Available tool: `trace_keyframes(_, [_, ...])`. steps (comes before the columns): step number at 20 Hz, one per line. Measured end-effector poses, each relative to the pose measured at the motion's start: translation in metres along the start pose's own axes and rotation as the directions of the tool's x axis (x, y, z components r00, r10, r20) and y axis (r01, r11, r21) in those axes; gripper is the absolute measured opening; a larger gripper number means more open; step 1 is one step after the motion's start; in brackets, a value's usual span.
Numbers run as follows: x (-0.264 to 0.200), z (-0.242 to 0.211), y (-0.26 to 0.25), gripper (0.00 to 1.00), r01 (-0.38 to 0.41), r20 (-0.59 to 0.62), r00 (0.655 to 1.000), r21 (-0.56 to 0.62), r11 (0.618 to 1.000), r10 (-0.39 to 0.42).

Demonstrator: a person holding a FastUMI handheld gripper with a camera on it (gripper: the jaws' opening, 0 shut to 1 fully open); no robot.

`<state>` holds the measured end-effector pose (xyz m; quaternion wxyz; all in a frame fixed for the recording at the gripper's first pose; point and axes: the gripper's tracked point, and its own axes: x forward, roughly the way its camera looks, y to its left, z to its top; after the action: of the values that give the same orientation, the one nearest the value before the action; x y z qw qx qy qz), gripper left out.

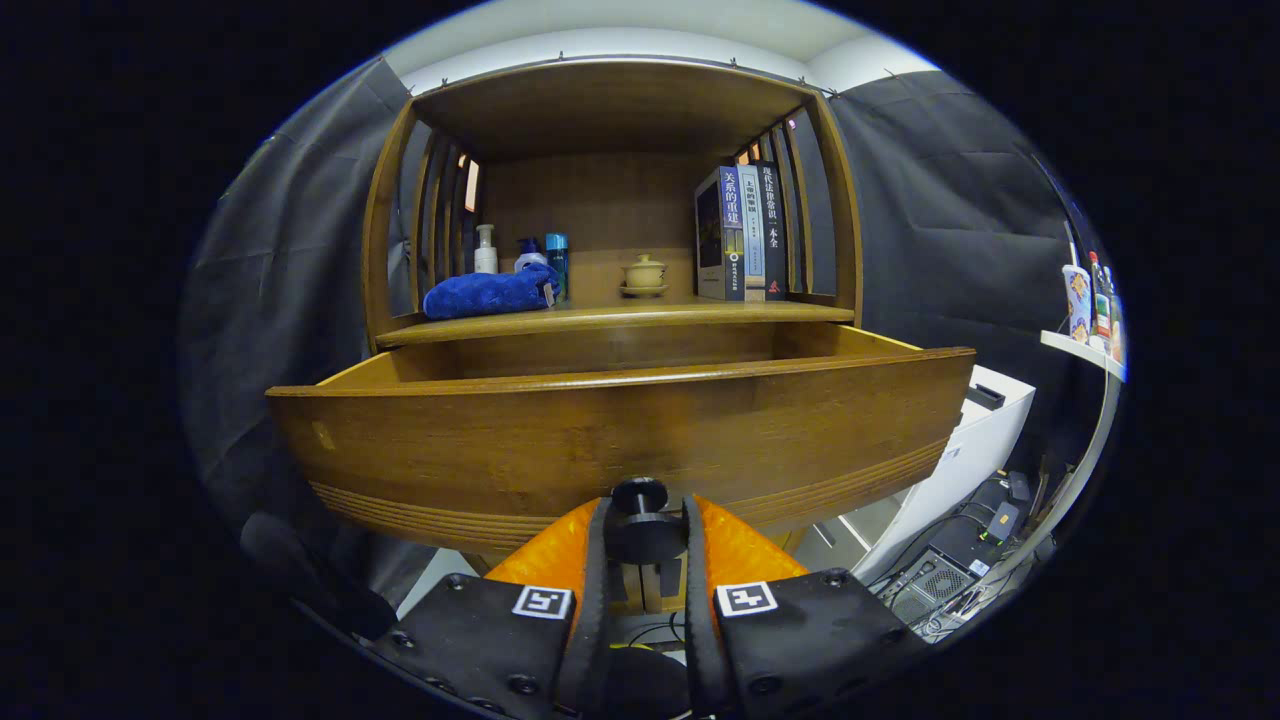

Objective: Pull open the drawer, take out the items inside it, and place them on the countertop above the cabinet.

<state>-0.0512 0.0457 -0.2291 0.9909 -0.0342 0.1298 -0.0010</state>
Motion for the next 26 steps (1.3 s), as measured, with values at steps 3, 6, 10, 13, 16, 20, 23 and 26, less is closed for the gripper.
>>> trace_keyframes(3, [-0.012,-0.005,0.001,0.39,-0.003,-0.012,1.0,-0.005,1.0,0.003])
trace_keyframes(6, [-0.022,-0.009,0.001,0.39,-0.013,-0.032,0.999,-0.037,0.999,0.012])
trace_keyframes(10, [-0.023,-0.008,0.0,0.39,-0.018,-0.045,0.999,0.037,0.999,0.02])
trace_keyframes(13, [-0.021,-0.007,0.001,0.43,-0.003,-0.063,0.998,0.06,0.998,0.006])
trace_keyframes(16, [-0.023,0.002,0.0,0.51,0.006,-0.075,0.997,0.059,0.998,-0.001])
trace_keyframes(20, [-0.028,0.045,-0.001,0.6,0.008,-0.002,1.0,0.103,0.995,-0.008])
trace_keyframes(23, [-0.034,0.082,-0.006,0.74,0.005,0.039,0.999,0.113,0.994,-0.01])
trace_keyframes(26, [-0.026,0.129,-0.019,0.89,0.027,0.094,0.995,0.149,0.988,-0.041])
